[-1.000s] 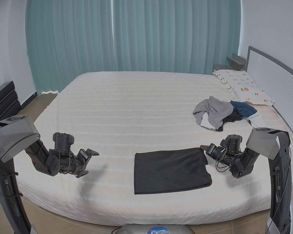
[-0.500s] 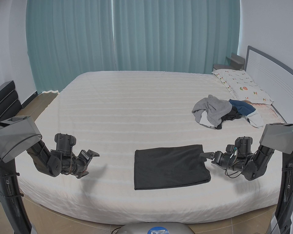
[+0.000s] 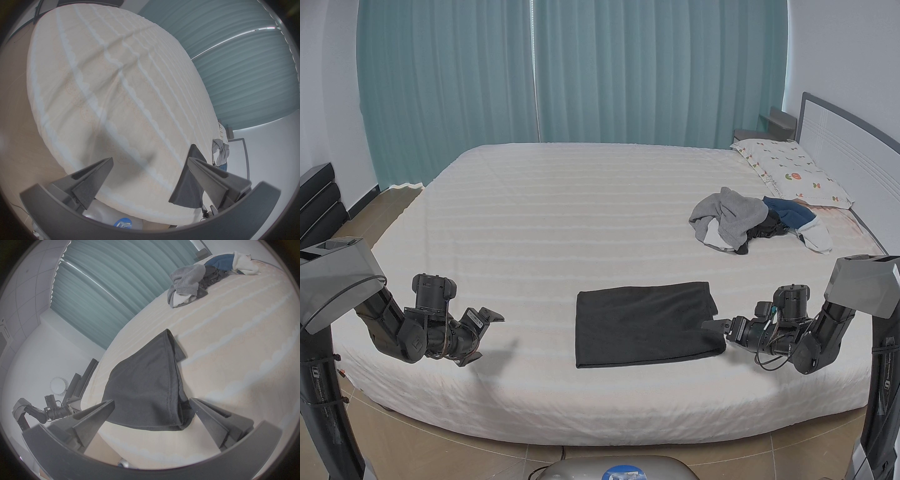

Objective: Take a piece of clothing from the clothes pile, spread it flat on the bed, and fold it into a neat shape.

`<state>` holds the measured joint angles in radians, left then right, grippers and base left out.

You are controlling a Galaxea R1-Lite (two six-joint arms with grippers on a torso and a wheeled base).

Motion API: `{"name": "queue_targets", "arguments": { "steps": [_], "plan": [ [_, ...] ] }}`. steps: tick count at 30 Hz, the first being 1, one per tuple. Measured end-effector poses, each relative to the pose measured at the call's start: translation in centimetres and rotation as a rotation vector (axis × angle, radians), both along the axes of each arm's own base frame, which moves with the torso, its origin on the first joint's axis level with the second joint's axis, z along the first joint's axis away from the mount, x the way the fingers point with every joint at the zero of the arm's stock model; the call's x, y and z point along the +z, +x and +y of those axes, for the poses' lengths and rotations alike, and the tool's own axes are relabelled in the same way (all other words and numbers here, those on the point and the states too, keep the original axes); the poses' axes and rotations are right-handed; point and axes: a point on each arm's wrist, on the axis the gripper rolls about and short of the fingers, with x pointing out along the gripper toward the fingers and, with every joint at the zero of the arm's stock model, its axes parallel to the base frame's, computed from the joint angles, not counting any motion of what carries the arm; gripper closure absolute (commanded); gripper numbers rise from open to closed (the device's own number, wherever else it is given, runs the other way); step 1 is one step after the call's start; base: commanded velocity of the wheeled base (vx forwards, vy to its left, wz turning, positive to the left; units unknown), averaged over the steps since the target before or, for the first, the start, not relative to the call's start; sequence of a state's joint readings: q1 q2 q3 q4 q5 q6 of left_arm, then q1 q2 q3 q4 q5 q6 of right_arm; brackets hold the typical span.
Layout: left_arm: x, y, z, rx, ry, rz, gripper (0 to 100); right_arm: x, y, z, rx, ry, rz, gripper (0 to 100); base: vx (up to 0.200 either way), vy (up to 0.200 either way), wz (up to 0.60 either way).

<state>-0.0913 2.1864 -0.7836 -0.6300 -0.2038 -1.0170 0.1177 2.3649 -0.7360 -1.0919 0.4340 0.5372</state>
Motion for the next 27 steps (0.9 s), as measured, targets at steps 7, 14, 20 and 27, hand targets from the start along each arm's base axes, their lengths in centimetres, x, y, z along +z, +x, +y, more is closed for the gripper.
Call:
{"name": "queue_targets", "arguments": {
  "steps": [7,14,20,27],
  "plan": [
    [0.0,0.0,0.0,0.0,0.0,-0.001,0,-0.9,-0.1,0.5,0.016,-0.012,0.024,100,0.0,0.0,0.0],
    [0.0,0.0,0.0,0.0,0.0,-0.001,0,-1.4,-0.9,-0.1,0.032,-0.064,0.065,100,0.0,0.0,0.0],
    [0.0,0.0,0.0,0.0,0.0,0.0,0,-1.4,-1.2,-1.2,0.046,-0.128,0.066,100,0.0,0.0,0.0],
    [0.0,0.0,0.0,0.0,0.0,0.001,0,-1.1,-1.4,-1.5,0.042,-0.13,0.064,100,0.0,0.0,0.0]
  ]
}}
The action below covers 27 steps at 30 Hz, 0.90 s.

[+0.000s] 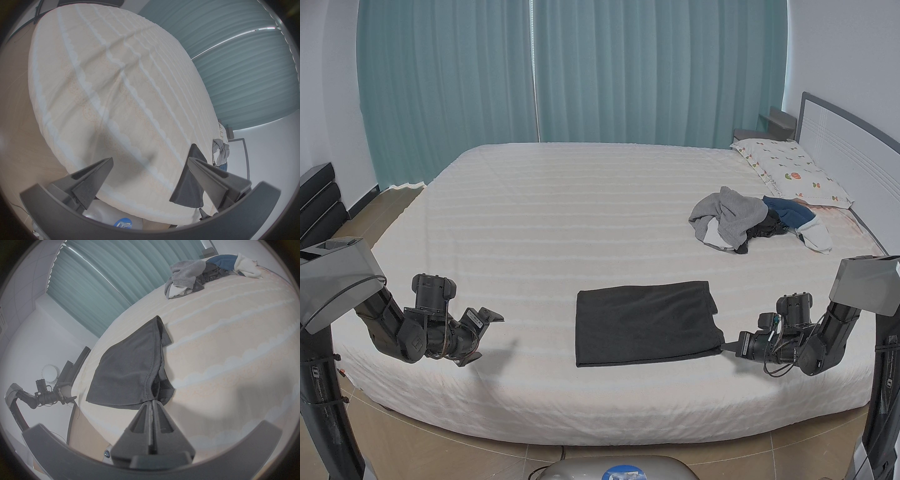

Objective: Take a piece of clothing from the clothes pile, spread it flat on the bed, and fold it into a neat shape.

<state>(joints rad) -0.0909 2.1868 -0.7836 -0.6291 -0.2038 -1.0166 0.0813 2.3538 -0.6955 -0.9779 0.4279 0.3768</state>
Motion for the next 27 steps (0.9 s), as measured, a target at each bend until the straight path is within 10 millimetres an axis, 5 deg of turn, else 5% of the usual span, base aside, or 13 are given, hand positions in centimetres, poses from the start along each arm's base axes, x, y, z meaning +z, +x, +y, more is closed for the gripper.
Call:
{"name": "queue_targets", "arguments": {
  "steps": [4,5,25,26,27],
  "plan": [
    [0.0,0.0,0.0,0.0,0.0,-0.001,0,0.3,0.0,0.0,0.003,0.005,-0.01,100,0.0,0.0,0.0],
    [0.0,0.0,0.0,0.0,0.0,-0.001,0,0.3,0.0,0.0,0.004,0.005,-0.012,0,0.0,0.0,0.0],
    [0.0,0.0,0.0,0.0,0.0,-0.002,0,1.1,1.7,1.8,-0.032,0.104,-0.02,0,0.0,0.0,0.0],
    [0.0,0.1,0.0,0.0,0.0,-0.002,0,0.9,1.8,2.0,-0.028,0.103,-0.02,100,0.0,0.0,0.0],
    [0.0,0.1,0.0,0.0,0.0,-0.002,0,0.8,1.8,2.2,-0.026,0.1,-0.018,100,0.0,0.0,0.0]
  ]
}}
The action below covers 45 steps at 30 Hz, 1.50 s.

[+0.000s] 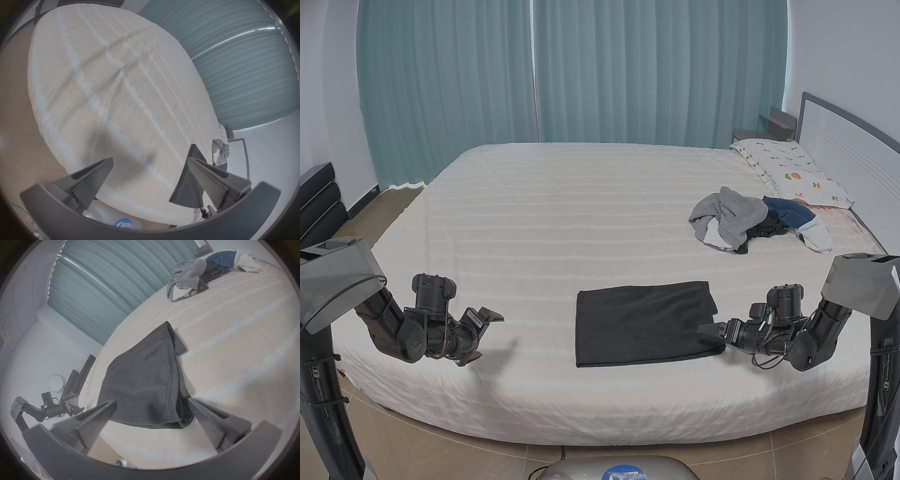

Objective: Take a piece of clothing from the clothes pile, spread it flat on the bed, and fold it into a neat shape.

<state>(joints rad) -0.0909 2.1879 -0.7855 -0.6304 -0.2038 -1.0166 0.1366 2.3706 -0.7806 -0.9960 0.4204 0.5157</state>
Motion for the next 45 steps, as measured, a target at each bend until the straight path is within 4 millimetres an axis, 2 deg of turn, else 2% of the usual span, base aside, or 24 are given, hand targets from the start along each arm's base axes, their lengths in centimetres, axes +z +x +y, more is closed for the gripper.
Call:
{"name": "queue_targets", "arguments": {
  "steps": [13,31,32,39,45],
  "plan": [
    [0.0,0.0,0.0,0.0,0.0,0.0,0,-1.1,-0.1,0.0,-0.037,-0.051,0.016,100,0.0,0.0,0.0],
    [0.0,0.0,0.0,0.0,0.0,0.002,0,-0.9,-1.1,-1.0,-0.028,-0.095,0.02,100,0.0,0.0,0.0],
    [0.0,0.0,0.0,0.0,0.0,0.002,0,-0.9,-1.1,-1.0,-0.025,-0.1,0.016,0,0.0,0.0,0.0],
    [0.0,0.0,0.0,0.005,-0.004,0.002,0,-0.5,-0.8,-1.3,-0.025,-0.08,0.002,0,0.0,0.0,0.0],
    [0.2,0.3,0.0,0.043,-0.011,-0.003,0,0.6,0.4,-1.8,-0.115,0.031,0.011,0,0.0,0.0,0.0]
  ]
}}
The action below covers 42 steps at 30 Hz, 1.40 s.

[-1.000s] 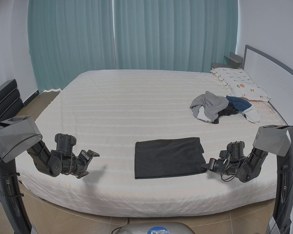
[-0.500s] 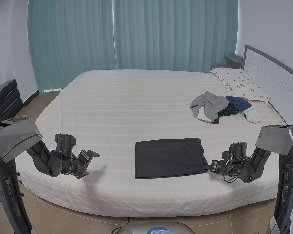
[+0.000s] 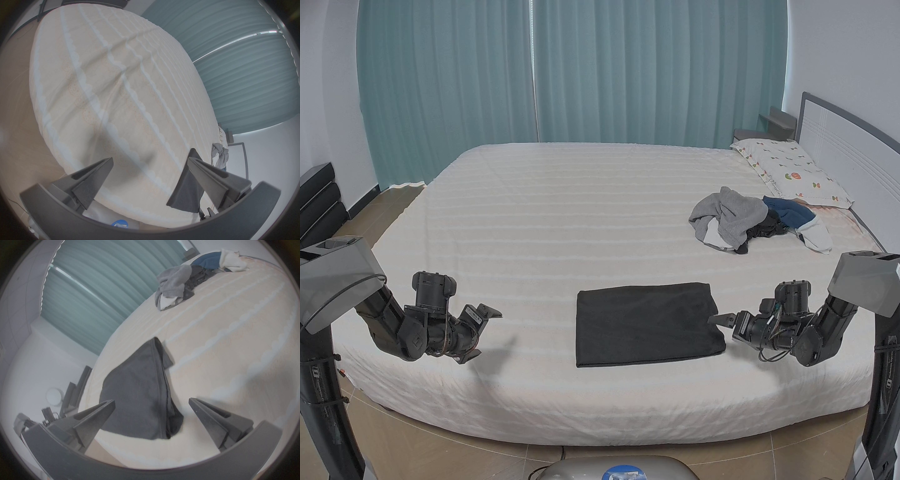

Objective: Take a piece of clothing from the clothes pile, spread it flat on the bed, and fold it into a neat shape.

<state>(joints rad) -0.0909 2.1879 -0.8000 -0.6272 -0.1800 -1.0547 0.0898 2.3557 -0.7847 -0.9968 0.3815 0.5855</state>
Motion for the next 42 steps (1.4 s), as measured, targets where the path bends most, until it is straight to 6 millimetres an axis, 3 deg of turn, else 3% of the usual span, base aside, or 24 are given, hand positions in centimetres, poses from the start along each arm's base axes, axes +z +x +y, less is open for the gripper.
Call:
{"name": "queue_targets", "arguments": {
  "steps": [9,18,31,42],
  "plan": [
    [0.4,0.5,0.0,0.037,-0.02,-0.011,0,0.4,2.2,-1.3,-0.094,0.106,-0.007,0,0.0,0.0,0.0],
    [0.2,0.5,0.0,0.044,-0.011,-0.011,0,0.3,2.7,-1.9,-0.104,0.212,0.031,0,0.111,0.0,0.0],
    [0.3,0.8,0.0,0.046,-0.011,-0.013,0,-0.5,3.0,-2.0,-0.109,0.219,0.046,0,0.0,0.0,0.0],
    [0.7,1.0,-1.8,0.0,-0.015,-0.029,0,-1.0,3.0,-1.9,-0.106,0.22,0.055,0,0.0,-0.2,0.0]
  ]
}}
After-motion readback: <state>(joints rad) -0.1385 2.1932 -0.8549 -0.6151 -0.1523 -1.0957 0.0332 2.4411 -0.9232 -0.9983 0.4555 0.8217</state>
